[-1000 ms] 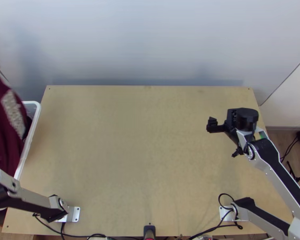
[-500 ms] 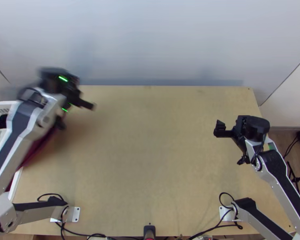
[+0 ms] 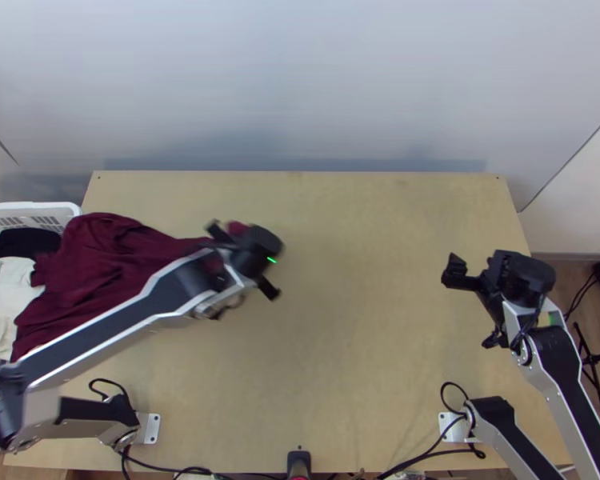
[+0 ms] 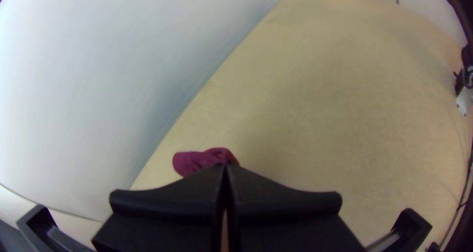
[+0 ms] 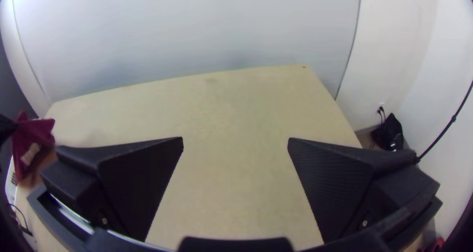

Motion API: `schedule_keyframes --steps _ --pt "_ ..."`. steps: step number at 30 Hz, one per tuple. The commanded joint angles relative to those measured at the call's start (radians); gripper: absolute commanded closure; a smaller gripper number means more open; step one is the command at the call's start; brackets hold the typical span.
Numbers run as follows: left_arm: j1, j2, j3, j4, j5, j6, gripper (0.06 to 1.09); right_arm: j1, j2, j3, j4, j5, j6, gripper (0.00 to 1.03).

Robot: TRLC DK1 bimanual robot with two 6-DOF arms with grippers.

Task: Fold the t-shirt

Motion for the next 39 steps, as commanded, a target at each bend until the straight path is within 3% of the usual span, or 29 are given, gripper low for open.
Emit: schedule_keyframes --steps 1,8,17,22,26,33,39 --pt "-0.148 0.190 0.053 0.047 -0.011 0.020 1.05 -0.080 -0.081 -0.058 -0.003 0.000 0.048 0.04" --pt "-0.224 0.476 0.332 0.068 -0.010 0.073 1.05 -0.147 -0.176 -0.119 -0.015 0.001 0.049 0.04" --pt "-0.277 0.798 0.870 -0.025 0.003 0.135 1.05 -0.282 -0.220 -0.144 -0.003 0.001 0.051 0.04" --pt "-0.304 0.854 0.887 0.143 0.009 0.235 1.05 -0.379 -0.233 -0.158 0.002 0.001 0.072 0.04" --pt "-0.329 0.882 0.889 0.208 0.019 0.238 1.05 -0.459 -0.252 -0.175 0.008 0.001 0.100 0.04" --pt "-0.321 0.853 0.889 0.435 0.033 0.135 1.05 -0.512 -0.260 -0.207 0.054 0.000 0.118 0.04" --pt "-0.284 0.822 0.860 0.416 0.021 0.051 1.05 -0.508 -0.243 -0.227 0.077 0.000 0.141 0.04"
